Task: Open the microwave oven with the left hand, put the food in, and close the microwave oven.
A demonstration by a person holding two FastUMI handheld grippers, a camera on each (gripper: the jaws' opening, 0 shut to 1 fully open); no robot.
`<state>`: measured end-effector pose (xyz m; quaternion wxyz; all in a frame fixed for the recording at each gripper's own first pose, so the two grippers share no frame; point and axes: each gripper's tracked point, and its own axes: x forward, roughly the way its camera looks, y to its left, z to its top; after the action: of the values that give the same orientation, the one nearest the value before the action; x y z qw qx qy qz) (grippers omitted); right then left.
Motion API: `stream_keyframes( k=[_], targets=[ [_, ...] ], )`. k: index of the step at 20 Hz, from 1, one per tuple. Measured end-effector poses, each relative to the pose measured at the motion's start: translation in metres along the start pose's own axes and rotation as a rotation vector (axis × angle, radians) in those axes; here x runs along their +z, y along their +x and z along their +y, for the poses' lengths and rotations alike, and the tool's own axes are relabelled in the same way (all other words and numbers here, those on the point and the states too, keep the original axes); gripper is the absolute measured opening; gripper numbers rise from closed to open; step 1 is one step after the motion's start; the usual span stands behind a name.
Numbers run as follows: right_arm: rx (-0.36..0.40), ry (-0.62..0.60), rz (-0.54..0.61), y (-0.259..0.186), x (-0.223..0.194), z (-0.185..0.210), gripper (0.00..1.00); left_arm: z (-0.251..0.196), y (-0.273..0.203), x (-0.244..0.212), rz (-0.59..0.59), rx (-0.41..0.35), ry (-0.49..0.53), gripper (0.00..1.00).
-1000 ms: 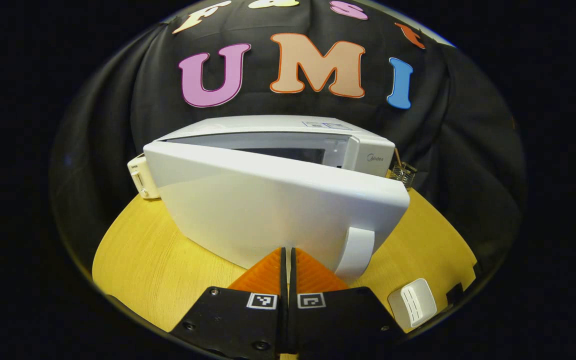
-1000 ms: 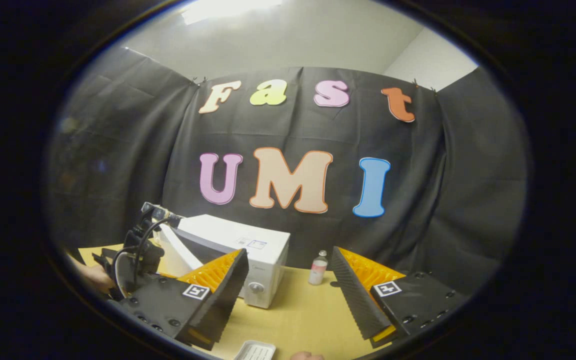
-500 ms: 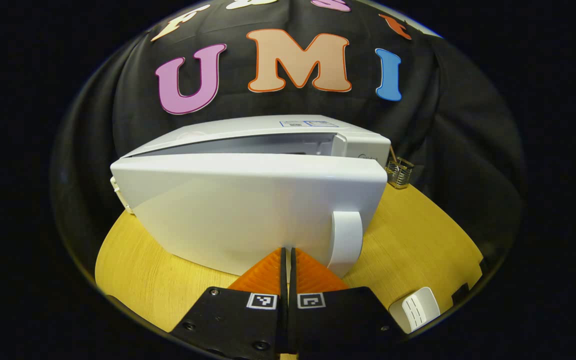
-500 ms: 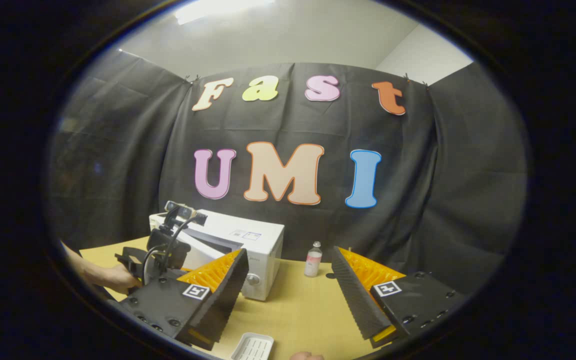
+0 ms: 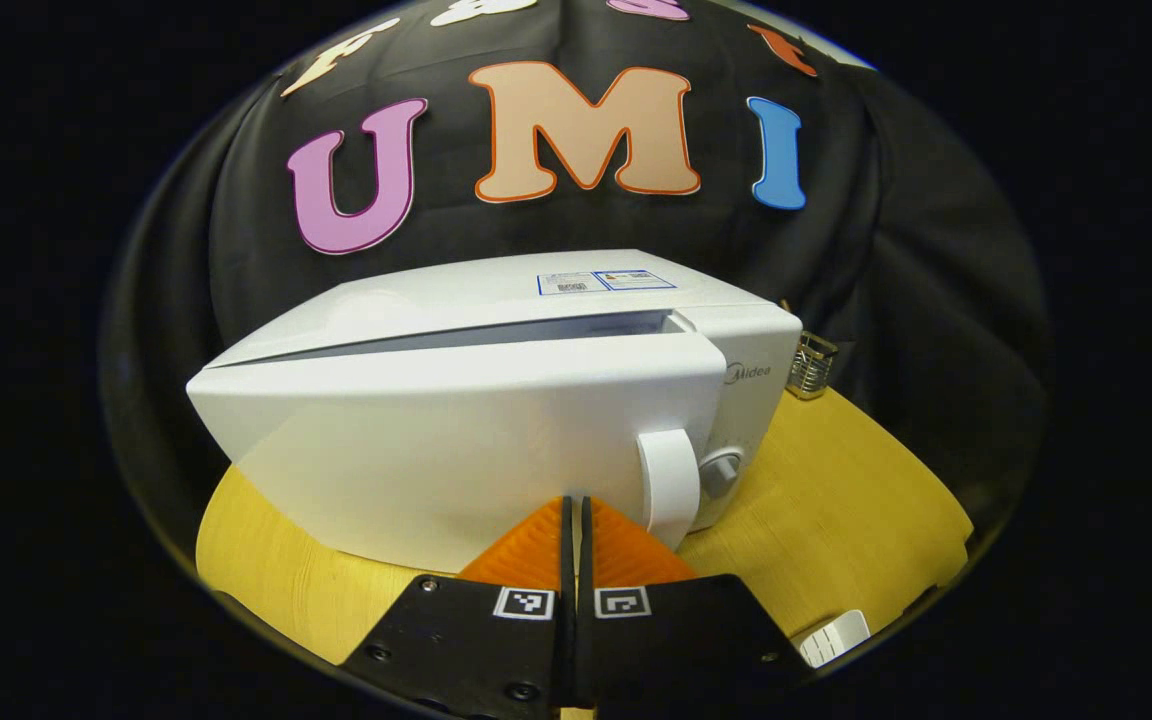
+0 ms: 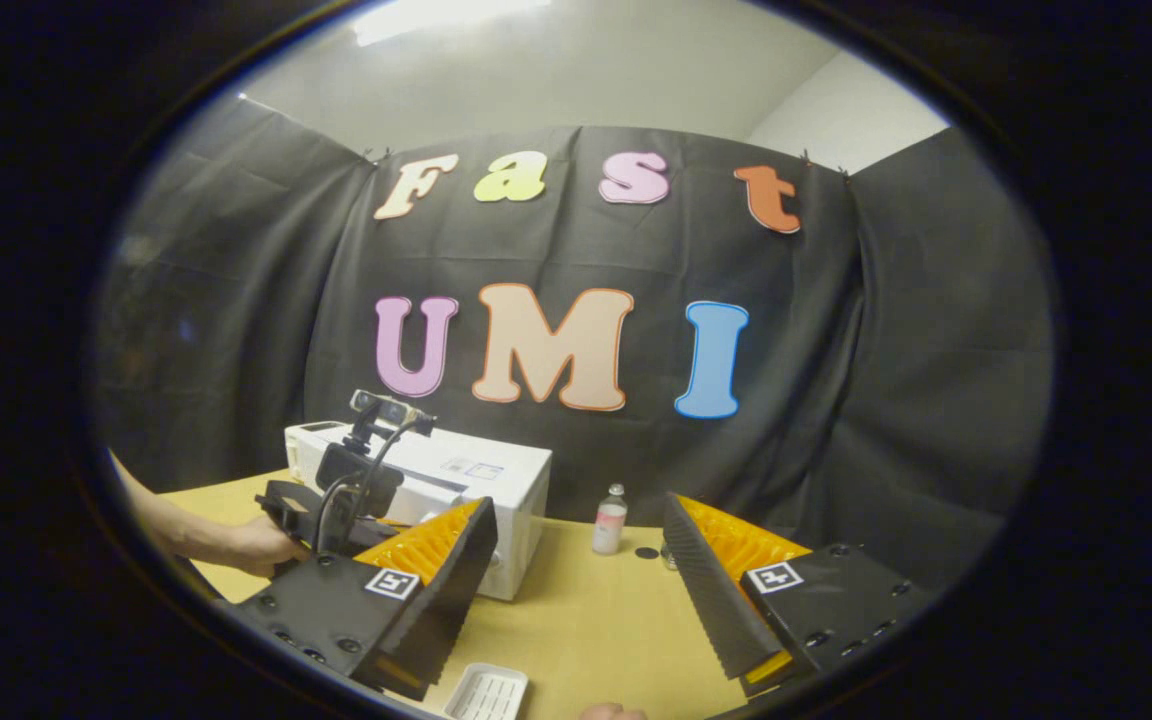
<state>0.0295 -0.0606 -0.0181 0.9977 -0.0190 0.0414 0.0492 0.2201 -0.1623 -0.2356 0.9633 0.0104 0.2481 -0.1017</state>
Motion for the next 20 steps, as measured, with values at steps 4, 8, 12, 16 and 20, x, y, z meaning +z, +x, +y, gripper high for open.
stream_keyframes(
  k=[4, 8, 12, 16, 20],
  targets=[
    [-0.002, -0.001, 0.003, 0.002, -0.002, -0.001, 1.00, -0.003, 0.006, 0.006, -0.002, 0.013, -0.012, 0.00],
    [0.007, 0.001, 0.001, 0.010, -0.002, 0.002, 1.00, -0.002, 0.010, 0.009, -0.018, 0.003, -0.022, 0.01],
    [0.016, 0.000, 0.003, 0.014, -0.002, 0.004, 1.00, -0.004, 0.015, 0.005, 0.014, 0.003, -0.025, 0.01],
    [0.004, 0.003, 0.007, 0.017, -0.003, -0.001, 0.96, 0.007, 0.009, 0.014, -0.018, 0.028, -0.025, 0.01],
    [-0.003, 0.007, -0.004, 0.021, 0.003, 0.000, 0.96, 0.003, -0.035, 0.033, -0.089, -0.009, -0.004, 0.01]
  ],
)
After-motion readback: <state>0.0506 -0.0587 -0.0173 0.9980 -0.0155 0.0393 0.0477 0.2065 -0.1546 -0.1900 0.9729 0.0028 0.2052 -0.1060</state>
